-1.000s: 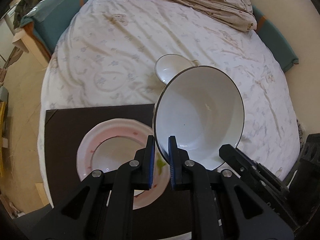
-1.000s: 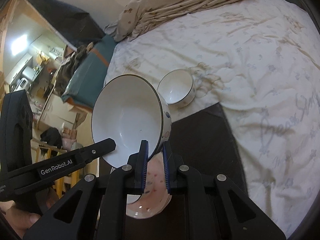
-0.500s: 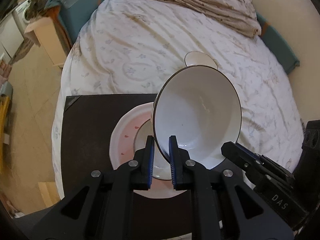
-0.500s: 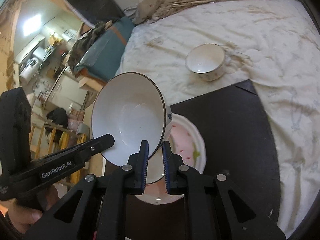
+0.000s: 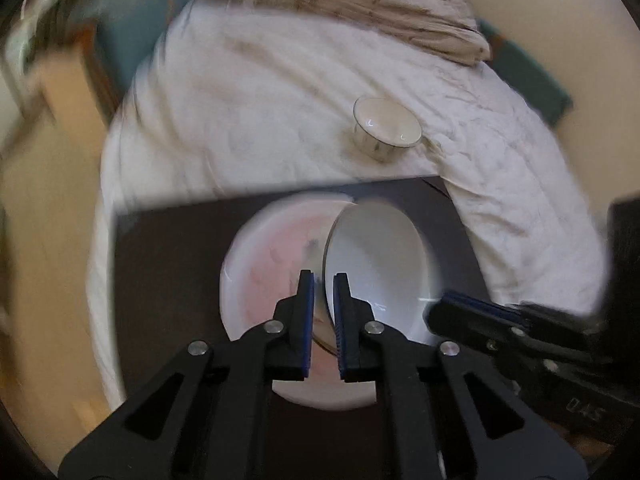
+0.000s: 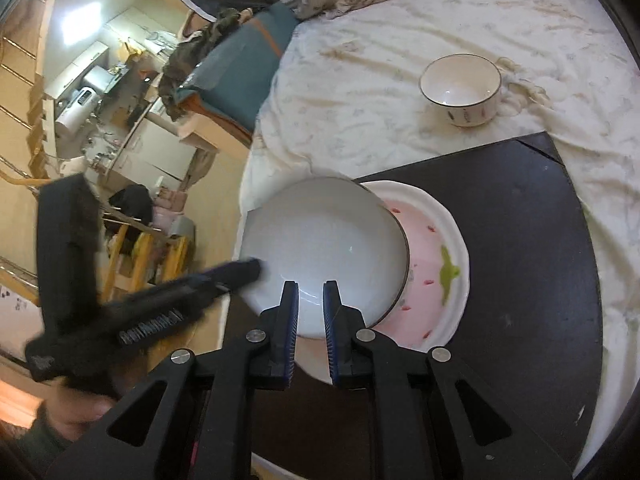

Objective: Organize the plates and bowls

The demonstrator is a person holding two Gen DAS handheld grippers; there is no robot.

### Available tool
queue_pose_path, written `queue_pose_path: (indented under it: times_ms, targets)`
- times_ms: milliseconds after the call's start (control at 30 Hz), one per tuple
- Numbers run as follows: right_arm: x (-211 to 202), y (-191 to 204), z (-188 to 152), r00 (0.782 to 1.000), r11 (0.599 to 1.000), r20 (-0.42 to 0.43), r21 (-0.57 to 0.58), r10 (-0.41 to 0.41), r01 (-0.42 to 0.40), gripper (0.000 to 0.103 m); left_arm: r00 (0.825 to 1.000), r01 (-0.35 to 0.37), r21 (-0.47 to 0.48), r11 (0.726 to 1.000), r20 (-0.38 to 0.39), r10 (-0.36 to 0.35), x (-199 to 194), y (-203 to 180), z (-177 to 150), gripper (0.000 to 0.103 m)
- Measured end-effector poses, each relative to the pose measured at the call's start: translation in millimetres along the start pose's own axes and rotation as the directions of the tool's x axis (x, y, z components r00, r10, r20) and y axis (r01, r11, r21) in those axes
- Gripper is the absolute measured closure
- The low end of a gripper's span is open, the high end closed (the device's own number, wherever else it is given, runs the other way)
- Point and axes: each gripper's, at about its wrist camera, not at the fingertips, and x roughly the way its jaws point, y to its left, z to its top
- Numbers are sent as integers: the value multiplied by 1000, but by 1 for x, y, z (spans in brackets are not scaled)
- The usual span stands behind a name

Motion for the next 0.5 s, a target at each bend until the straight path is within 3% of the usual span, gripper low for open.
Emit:
queue_pose_path:
  times_ms: [33,67,167,233,300,433,467,500]
  targets:
    - [-1,3,-1,1000,1000,10,-15,-10,10,90,997,-37,-62,997,-67,33,12,9,1,96]
    - [0,4,-2,999,999,11,-30,-34,34,90,997,-3,-123,992,-75,-6,14,18,0,96]
    - [3,-6,-1,999,999,10,8,-39,39,90,999,-13,-91,996,-48,8,9,21,2,96]
    - [-11,-19,4,999,998,52,67,2,-5,90,997,69,-162,984,-27,-74,4,30,8,95]
    - [-25,-30,11,995,995,85,87,-47,39,85,995,87,-212,973,-32,-96,8,37,10,95]
    - [-19,-58,19,998,978,13,200,-61,57,83,975,150,-330,932,-105,-195,29,50,2,91]
    - [-15,-63,18,997,973,-5,221,-71,71,77,969,163,-348,923,-122,-217,34,51,0,86]
    - [-12,-66,16,998,969,-17,236,-66,68,64,966,164,-355,920,-133,-224,38,50,-2,81]
